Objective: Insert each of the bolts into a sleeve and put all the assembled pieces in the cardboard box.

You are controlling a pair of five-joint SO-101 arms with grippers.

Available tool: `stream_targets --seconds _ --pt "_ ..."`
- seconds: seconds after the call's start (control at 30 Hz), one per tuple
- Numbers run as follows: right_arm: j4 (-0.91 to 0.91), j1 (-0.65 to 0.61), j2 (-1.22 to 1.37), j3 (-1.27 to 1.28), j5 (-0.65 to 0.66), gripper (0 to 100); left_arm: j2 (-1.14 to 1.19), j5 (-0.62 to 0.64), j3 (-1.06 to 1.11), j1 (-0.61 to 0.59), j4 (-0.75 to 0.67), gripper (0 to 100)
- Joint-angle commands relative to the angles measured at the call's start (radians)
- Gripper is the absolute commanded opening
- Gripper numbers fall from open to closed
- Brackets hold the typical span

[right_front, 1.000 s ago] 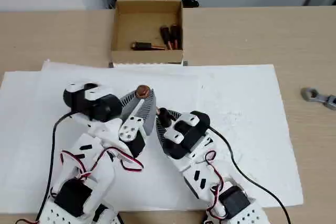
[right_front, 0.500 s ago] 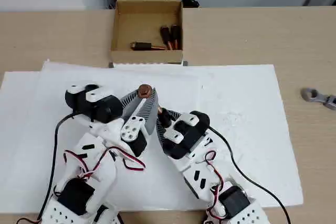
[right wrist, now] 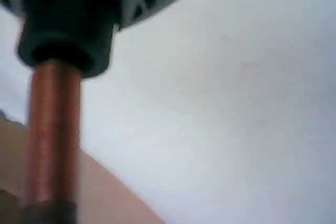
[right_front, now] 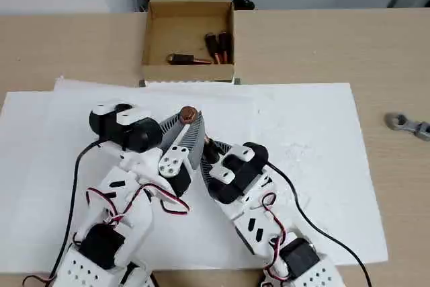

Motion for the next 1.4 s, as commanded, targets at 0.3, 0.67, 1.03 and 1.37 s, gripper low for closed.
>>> stream_targets --seconds 0.3,0.67,1.03,1.37 --pt "0.002 0.008 -0.019 -0.069 0.006 0.3 0.002 0.009 0.019 0.049 -0.023 0" --pt "0.002 0.008 -0.019 -0.068 0.006 0.3 0.006 0.006 0.013 0.052 0.064 0" --pt "0.002 0.008 -0.019 -0.069 0.008 0.3 0.146 0.003 -0.110 0.051 0.195 2" --pt "0.002 0.012 -0.019 -0.068 0.011 0.3 0.153 0.060 -0.139 0.049 0.269 19"
